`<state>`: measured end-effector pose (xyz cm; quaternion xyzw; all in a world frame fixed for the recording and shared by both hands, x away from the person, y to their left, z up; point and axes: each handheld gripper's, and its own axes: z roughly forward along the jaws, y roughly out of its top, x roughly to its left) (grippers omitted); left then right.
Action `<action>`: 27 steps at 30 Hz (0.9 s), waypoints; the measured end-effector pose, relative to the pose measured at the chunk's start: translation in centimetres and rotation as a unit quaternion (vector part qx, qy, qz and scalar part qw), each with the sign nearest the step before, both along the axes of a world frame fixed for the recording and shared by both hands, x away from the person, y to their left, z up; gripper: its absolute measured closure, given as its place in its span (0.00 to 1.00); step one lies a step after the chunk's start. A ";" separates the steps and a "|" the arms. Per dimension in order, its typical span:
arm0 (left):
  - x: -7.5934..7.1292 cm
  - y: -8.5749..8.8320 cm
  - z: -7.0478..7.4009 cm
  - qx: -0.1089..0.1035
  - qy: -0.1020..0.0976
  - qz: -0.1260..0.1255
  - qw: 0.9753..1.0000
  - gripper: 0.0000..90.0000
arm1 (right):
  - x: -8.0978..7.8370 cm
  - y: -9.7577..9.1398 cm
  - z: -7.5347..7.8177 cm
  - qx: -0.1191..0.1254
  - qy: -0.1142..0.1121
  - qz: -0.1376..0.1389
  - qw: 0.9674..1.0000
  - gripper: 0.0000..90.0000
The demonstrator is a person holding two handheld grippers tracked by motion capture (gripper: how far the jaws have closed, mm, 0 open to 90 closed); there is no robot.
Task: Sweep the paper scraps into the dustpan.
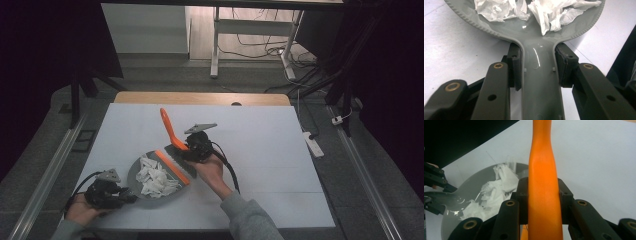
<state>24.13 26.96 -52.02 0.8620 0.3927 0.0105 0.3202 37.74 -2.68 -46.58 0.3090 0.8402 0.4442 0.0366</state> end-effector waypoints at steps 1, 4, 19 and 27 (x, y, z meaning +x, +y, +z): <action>0.0 0.0 0.0 -0.001 0.000 0.002 1.000 0.68 | 0.0 -0.3 0.1 0.001 0.000 -0.002 1.000 0.78; 0.0 0.1 0.1 -0.007 0.000 0.006 1.000 0.68 | 0.1 -1.3 0.3 0.005 0.000 -0.010 1.000 0.78; -0.2 0.1 0.8 -0.012 -0.022 0.032 0.999 0.68 | -0.2 -6.2 0.7 0.023 -0.008 -0.035 0.999 0.78; -0.1 -0.1 1.4 -0.017 -0.035 0.067 0.997 0.68 | -0.7 -9.0 0.9 0.033 -0.013 -0.045 0.998 0.78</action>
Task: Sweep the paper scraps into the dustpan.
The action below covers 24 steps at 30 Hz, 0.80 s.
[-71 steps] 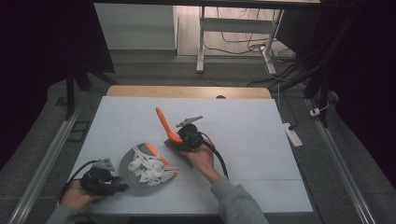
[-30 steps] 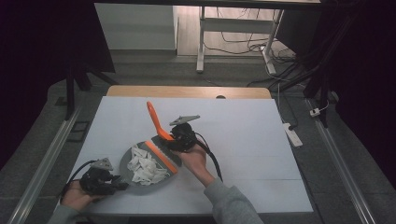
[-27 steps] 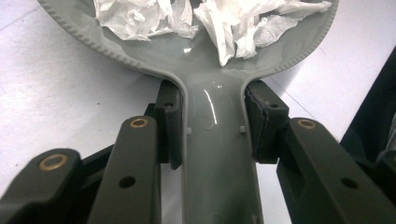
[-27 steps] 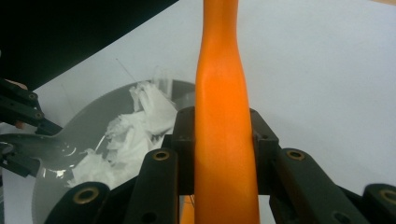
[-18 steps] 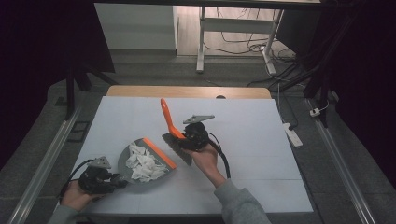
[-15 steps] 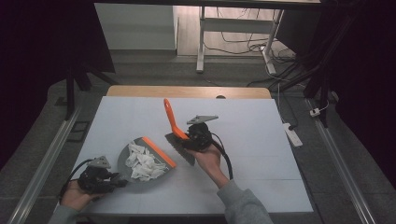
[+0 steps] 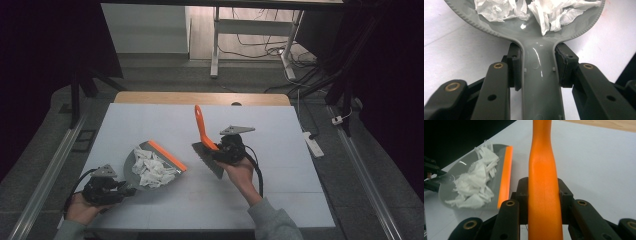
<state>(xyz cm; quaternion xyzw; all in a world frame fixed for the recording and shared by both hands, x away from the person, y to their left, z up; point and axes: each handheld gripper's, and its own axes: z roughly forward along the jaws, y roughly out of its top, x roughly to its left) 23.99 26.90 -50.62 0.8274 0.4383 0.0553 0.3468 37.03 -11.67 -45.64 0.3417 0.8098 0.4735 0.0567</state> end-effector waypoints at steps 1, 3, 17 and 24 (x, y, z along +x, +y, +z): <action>0.0 0.0 0.1 0.000 -0.001 0.005 1.000 0.68 | -0.1 -0.4 0.0 0.000 -0.001 -0.001 1.000 0.78; 0.1 -0.1 0.2 -0.001 -0.004 0.016 1.000 0.68 | -0.3 -1.0 0.0 0.003 -0.001 -0.001 1.000 0.78; 0.2 -0.1 0.6 -0.011 -0.012 0.063 0.998 0.68 | -1.8 -5.2 0.0 -0.003 -0.010 -0.004 1.000 0.78; 0.3 -0.1 0.6 -0.016 -0.013 0.087 0.996 0.68 | -2.4 -6.7 0.0 -0.003 -0.012 -0.001 1.000 0.78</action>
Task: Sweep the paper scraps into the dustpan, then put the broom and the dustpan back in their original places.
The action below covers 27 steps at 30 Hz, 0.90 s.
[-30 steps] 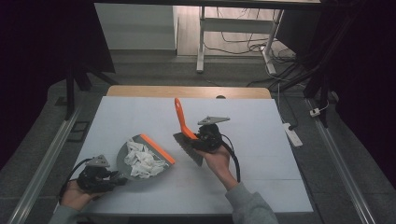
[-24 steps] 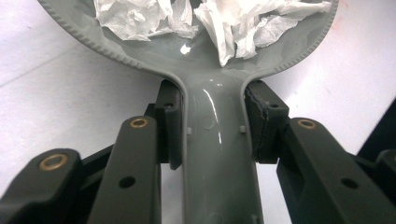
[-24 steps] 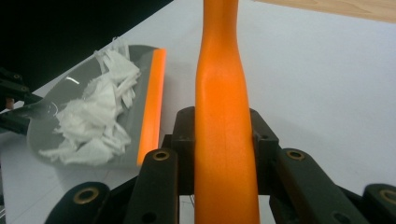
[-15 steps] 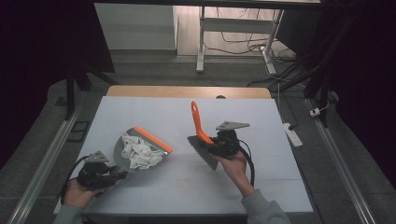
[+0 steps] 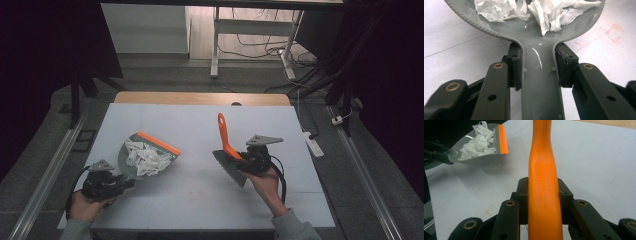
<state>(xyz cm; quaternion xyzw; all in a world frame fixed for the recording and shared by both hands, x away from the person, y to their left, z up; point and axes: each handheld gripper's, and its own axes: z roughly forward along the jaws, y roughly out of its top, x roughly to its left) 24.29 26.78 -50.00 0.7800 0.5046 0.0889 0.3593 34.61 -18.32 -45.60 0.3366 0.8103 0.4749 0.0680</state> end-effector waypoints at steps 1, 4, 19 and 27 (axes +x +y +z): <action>0.0 0.0 0.0 -0.001 0.000 0.002 1.000 0.68 | -0.1 -0.2 0.0 0.000 0.001 0.000 1.000 0.78; 0.0 -0.2 0.1 -0.003 0.000 0.011 1.000 0.68 | -0.3 -0.8 0.1 0.006 0.005 0.002 1.000 0.78; 0.8 -2.3 0.9 -0.004 -0.007 0.044 0.999 0.68 | -1.7 -3.0 -0.1 -0.004 0.015 0.023 1.000 0.78; 1.1 -2.6 0.7 -0.006 -0.002 0.072 0.997 0.68 | -2.1 -3.8 -0.2 -0.009 0.026 0.026 0.999 0.78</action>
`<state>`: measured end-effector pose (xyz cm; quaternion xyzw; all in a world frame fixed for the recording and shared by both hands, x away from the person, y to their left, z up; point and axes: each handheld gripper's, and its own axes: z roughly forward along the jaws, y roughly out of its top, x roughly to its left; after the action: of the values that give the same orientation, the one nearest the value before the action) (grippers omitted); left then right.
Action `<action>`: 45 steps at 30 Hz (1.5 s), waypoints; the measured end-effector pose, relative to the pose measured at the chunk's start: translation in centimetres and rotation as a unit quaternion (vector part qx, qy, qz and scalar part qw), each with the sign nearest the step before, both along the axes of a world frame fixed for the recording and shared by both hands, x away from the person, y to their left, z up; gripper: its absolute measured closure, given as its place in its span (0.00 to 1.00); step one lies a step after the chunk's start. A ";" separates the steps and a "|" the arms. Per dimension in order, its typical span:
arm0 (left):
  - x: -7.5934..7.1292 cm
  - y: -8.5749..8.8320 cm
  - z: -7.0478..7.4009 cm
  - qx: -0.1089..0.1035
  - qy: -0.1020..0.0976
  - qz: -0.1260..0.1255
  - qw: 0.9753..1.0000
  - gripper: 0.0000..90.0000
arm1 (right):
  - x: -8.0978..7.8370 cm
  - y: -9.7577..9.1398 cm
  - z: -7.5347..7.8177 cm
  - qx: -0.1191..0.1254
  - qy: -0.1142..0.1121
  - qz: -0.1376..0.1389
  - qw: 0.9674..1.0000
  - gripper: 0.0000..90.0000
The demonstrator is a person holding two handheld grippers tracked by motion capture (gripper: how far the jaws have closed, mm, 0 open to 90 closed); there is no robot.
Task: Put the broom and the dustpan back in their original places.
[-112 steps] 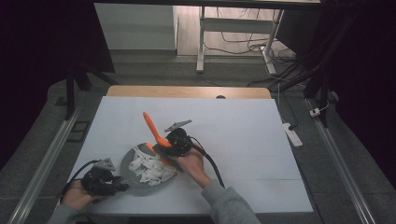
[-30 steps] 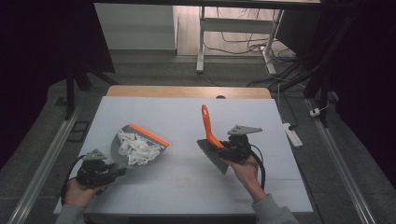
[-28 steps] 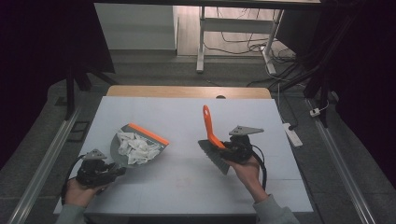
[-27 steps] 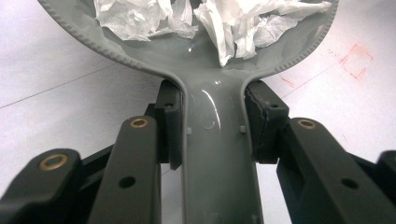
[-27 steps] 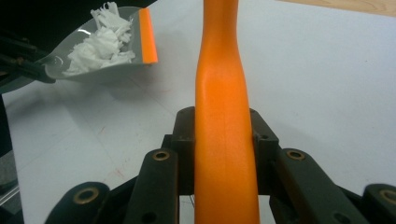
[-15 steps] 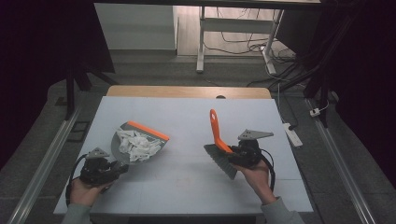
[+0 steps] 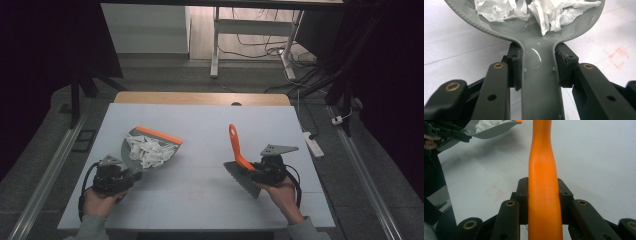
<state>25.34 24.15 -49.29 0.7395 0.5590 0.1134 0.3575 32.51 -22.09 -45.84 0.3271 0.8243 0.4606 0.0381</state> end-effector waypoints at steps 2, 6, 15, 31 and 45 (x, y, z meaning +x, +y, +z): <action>0.2 -0.1 -0.1 -0.002 0.002 0.009 1.000 0.68 | 0.0 0.0 0.0 0.000 0.002 0.002 1.000 0.78; 0.5 -0.4 -0.5 -0.007 0.004 0.028 1.000 0.68 | 0.2 0.0 -0.1 -0.002 0.005 0.004 1.000 0.78; 0.9 -0.5 -1.4 0.005 0.016 0.055 0.998 0.68 | 0.3 0.3 -0.2 -0.007 0.010 0.011 1.000 0.78; 2.4 -1.0 -3.0 -0.001 0.042 0.098 0.994 0.68 | 0.7 0.7 -1.3 -0.041 0.045 0.024 0.998 0.78; 3.2 -1.9 -3.6 0.005 0.055 0.117 0.992 0.68 | 1.4 0.4 -2.5 -0.064 0.073 0.020 0.995 0.78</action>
<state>28.50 22.28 -52.88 0.6758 0.6600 0.1170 0.3065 33.90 -21.71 -48.30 0.3402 0.8589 0.3826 -0.0105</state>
